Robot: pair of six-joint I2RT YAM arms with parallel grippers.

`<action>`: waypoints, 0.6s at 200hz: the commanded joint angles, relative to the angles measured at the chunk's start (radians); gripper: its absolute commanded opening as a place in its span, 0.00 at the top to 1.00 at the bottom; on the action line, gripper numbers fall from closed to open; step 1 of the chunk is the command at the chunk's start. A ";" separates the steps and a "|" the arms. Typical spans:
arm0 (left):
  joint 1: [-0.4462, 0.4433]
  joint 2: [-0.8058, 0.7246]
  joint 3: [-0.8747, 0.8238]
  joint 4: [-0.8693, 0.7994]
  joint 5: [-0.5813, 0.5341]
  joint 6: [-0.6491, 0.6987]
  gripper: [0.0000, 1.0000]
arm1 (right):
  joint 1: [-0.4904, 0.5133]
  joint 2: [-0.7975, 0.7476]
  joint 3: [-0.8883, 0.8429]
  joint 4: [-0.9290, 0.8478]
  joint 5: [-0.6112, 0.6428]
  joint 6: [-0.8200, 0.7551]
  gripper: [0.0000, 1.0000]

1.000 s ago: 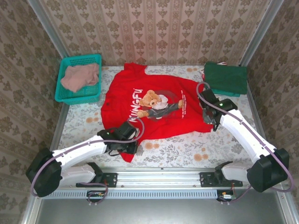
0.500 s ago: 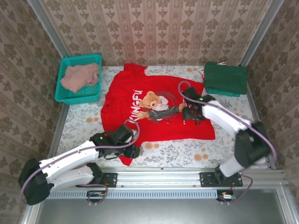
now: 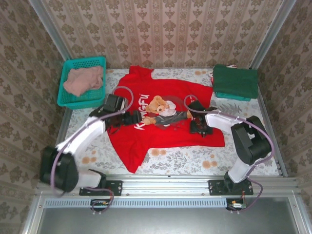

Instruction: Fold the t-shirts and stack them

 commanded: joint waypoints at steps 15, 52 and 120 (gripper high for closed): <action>0.056 0.196 0.023 0.019 0.023 0.051 0.12 | 0.010 -0.042 -0.062 -0.006 -0.023 0.056 0.32; 0.055 0.080 -0.244 0.049 0.014 -0.006 0.12 | 0.026 -0.118 -0.117 -0.033 -0.075 0.065 0.32; 0.041 -0.198 -0.398 -0.089 0.002 -0.061 0.14 | 0.013 -0.232 0.004 -0.147 -0.061 -0.009 0.26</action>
